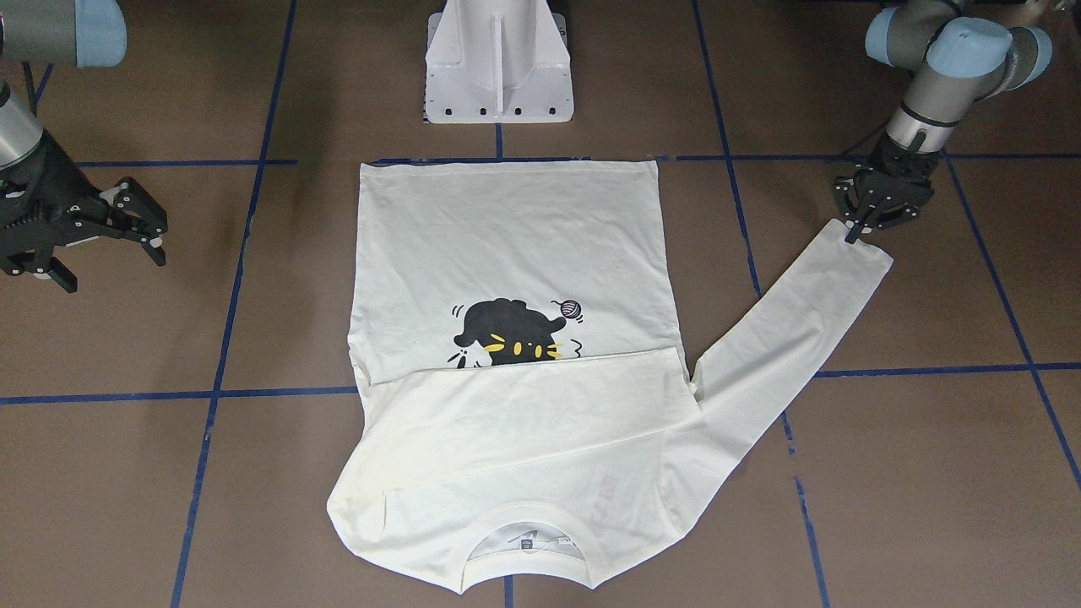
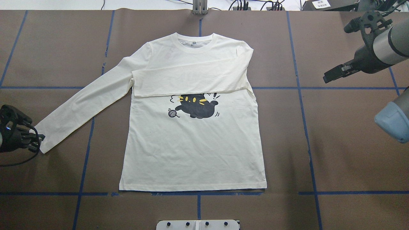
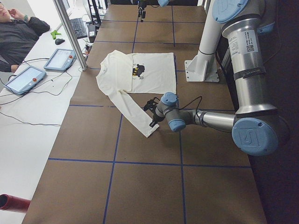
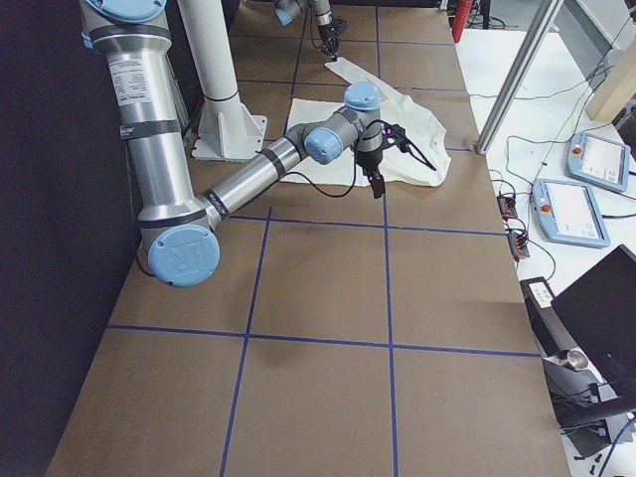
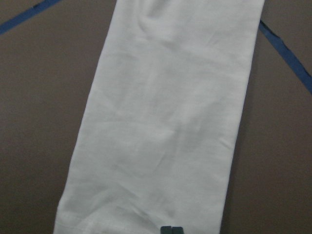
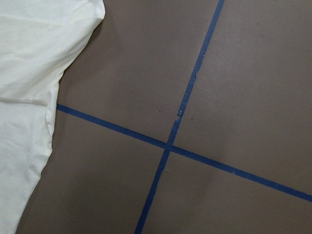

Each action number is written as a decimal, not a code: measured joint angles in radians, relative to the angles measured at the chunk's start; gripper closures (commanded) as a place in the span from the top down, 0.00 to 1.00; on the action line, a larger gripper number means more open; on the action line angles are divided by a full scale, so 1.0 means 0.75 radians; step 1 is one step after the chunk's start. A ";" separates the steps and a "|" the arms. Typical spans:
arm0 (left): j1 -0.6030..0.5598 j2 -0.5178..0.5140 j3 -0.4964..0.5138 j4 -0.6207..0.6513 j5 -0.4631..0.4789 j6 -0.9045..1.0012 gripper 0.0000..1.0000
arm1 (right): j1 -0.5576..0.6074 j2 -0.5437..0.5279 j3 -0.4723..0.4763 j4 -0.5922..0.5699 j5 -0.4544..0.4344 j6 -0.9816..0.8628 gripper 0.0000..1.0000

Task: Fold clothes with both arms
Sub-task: 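Lower the left gripper onto the cuff of the other sleeve and grasp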

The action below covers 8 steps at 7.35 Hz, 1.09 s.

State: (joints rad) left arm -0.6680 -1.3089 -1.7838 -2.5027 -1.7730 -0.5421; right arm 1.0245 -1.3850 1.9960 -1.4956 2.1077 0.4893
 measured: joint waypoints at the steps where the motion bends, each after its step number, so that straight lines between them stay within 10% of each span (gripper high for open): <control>1: -0.003 -0.002 0.002 0.002 0.000 0.030 0.84 | 0.000 0.000 0.000 0.000 0.000 0.000 1.00; 8: 0.000 0.010 0.010 0.003 -0.026 0.034 0.83 | 0.004 -0.001 0.000 -0.002 -0.002 0.000 1.00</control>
State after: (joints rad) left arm -0.6682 -1.3016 -1.7763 -2.5004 -1.7922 -0.5167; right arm 1.0277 -1.3861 1.9960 -1.4971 2.1064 0.4893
